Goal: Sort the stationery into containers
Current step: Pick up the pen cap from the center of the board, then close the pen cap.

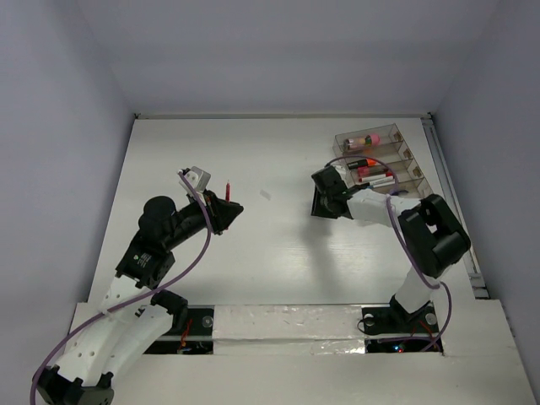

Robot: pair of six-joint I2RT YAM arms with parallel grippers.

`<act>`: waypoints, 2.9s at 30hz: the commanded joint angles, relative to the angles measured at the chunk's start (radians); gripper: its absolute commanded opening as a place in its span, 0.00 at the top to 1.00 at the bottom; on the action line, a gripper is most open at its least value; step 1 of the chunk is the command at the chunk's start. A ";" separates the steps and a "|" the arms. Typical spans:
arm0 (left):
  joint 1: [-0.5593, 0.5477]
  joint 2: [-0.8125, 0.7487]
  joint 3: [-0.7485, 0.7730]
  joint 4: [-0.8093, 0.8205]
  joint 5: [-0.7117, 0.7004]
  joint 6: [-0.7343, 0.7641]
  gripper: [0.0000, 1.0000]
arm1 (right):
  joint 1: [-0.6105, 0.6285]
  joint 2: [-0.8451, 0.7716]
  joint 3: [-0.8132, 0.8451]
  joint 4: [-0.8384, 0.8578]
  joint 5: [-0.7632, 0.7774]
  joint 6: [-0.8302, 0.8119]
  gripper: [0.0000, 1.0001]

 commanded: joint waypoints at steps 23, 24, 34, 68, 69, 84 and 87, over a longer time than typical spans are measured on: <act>0.004 0.049 0.025 0.059 0.088 0.004 1.00 | 0.010 -0.147 -0.034 0.351 -0.202 -0.127 1.00; 0.004 0.058 0.027 0.059 0.111 0.006 1.00 | 0.022 -0.170 -0.033 0.388 -0.271 -0.119 1.00; 0.023 0.098 0.028 0.059 0.143 0.009 1.00 | 0.126 -0.226 -0.002 0.951 -0.413 0.052 1.00; 0.078 0.120 0.021 0.091 0.156 -0.028 1.00 | 0.309 -0.082 0.093 1.303 -0.414 0.132 1.00; 0.078 0.120 0.021 0.091 0.155 -0.026 1.00 | 0.309 -0.080 0.091 1.306 -0.416 0.132 1.00; 0.087 0.106 0.019 0.097 0.151 -0.032 1.00 | 0.327 -0.085 0.065 1.334 -0.411 0.129 1.00; 0.087 0.101 0.018 0.099 0.152 -0.032 1.00 | 0.336 -0.086 0.065 1.334 -0.410 0.128 1.00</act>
